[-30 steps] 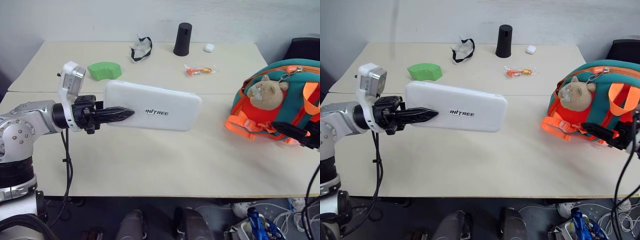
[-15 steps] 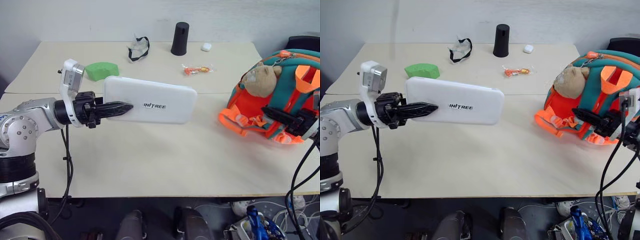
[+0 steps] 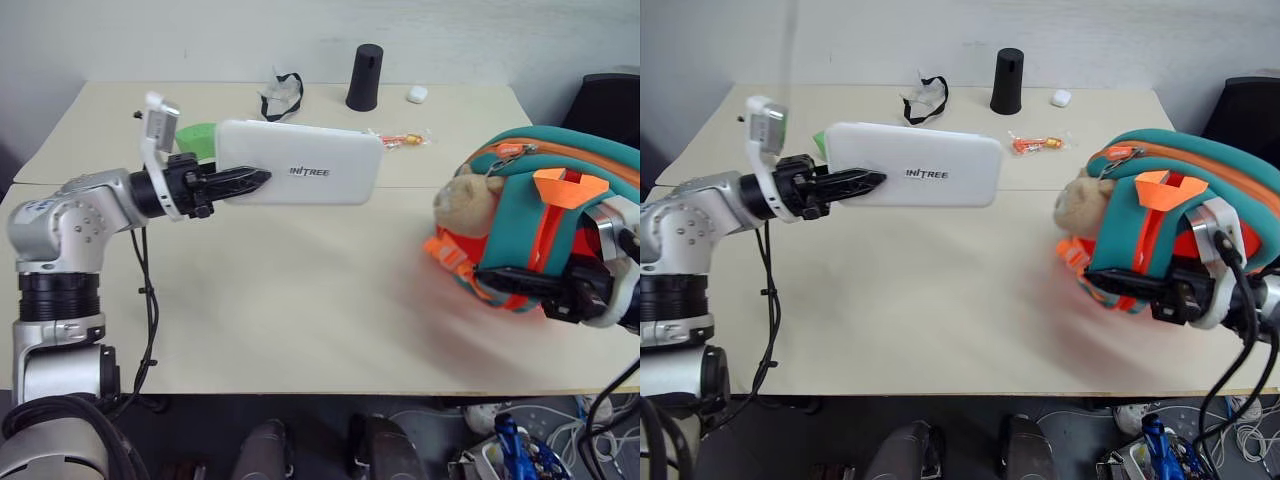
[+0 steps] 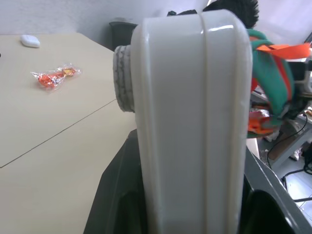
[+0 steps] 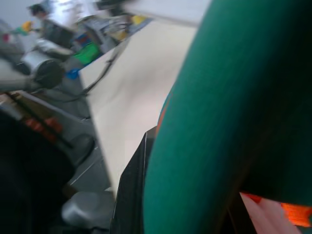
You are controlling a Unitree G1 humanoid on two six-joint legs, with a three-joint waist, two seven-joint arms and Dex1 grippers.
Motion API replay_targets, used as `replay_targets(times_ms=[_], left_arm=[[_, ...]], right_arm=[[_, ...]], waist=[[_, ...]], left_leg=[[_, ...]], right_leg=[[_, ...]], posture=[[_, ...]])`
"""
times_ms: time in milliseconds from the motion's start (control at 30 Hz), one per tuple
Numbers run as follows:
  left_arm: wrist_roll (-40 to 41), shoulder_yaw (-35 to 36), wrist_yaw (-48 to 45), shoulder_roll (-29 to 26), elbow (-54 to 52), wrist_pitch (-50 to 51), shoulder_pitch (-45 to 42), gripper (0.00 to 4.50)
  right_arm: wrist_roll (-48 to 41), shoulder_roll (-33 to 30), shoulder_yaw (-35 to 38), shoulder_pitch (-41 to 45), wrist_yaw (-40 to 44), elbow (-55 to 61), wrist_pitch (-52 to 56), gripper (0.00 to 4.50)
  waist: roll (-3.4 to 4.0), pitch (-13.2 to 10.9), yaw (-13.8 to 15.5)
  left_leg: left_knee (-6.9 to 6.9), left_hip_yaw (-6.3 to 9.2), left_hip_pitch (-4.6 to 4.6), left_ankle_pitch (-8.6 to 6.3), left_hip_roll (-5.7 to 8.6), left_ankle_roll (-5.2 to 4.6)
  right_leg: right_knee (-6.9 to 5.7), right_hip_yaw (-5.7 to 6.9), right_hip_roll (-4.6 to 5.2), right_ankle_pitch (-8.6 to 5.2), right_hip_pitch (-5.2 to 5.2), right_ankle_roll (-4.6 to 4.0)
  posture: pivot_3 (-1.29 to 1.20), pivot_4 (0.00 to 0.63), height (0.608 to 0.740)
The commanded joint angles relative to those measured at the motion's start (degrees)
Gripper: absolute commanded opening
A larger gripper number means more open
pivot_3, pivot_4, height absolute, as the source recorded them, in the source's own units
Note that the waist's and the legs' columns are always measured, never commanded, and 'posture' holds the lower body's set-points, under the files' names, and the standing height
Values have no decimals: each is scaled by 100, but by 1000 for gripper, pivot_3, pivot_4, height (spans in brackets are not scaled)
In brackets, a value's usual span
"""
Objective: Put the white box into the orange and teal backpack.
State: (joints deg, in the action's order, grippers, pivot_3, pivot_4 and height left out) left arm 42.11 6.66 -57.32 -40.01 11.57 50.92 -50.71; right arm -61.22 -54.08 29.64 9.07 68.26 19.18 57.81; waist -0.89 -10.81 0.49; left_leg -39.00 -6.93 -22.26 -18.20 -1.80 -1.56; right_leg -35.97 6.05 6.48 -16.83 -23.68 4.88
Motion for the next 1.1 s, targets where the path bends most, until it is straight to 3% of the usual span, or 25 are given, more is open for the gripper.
replay_targets(times_ms=[33,300,800,1100], left_arm=[[-143,-85,-271,77,12,-320,-280,1414],[-272,-363,-741,230,-82,-443,-372,1414],[160,-310,-1333,486,-742,-216,-296,1414],[-639,-1181,-2164,705,-493,-1254,-630,1414]], right_arm=[[-894,-185,428,-144,-126,737,268,3],[-1925,-401,882,-999,-273,1524,541,3],[-1676,-451,803,-1269,-415,1221,118,3],[-1370,-505,603,-1281,-207,1127,-6,3]], waist=[[-1,0,11],[-3,-2,75],[-5,-3,90],[-6,-3,105]], left_leg=[[1,1,0,0,1,-1],[1,5,-3,-1,-2,-2],[-3,6,-4,-3,1,-11],[-6,8,-5,-2,7,-16]], right_leg=[[0,1,1,0,-1,0],[4,1,7,0,0,0],[4,2,4,0,1,0],[7,6,-4,0,5,1]], posture=[[0,150,740],[0,150,740],[0,150,740],[0,150,740]])
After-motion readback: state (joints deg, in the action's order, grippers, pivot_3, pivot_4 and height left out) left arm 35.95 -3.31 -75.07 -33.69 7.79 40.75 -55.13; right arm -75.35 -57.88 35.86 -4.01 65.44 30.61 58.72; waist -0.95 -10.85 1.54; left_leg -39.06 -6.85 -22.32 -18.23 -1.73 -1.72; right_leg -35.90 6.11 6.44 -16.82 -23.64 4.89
